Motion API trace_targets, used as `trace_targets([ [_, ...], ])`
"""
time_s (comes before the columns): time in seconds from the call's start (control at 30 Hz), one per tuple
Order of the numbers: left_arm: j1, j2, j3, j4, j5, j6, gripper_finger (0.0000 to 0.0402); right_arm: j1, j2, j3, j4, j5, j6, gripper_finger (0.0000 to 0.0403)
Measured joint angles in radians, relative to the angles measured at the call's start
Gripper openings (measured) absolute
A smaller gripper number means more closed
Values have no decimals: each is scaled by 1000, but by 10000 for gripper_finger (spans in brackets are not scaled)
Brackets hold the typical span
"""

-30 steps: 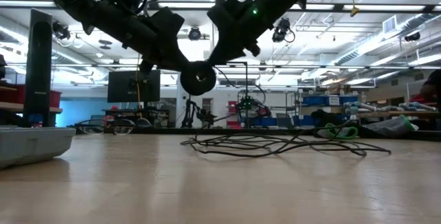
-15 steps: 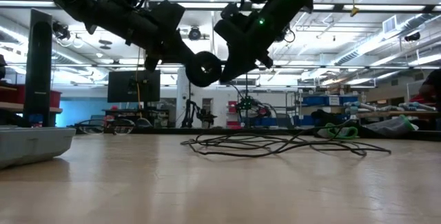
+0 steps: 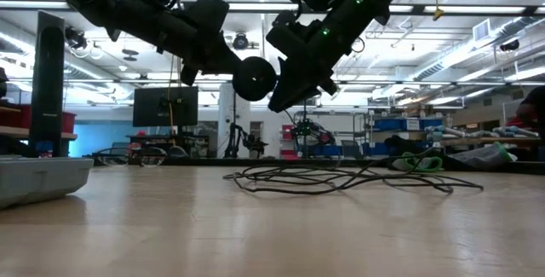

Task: Coil cords
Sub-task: Coil the black wire onto the black spool

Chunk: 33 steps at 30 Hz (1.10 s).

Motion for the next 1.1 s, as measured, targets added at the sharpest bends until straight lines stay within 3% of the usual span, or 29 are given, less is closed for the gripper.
trace_targets([
  [0.7,63,-13,0,10,-7,0,0,23,0,1,-134,37,90,78],
  [0.97,79,-30,0,14,-6,0,0,38,0,1,-158,69,105,48],
  [1.1,79,-35,0,13,-1,0,0,49,0,1,-158,99,103,13],
])
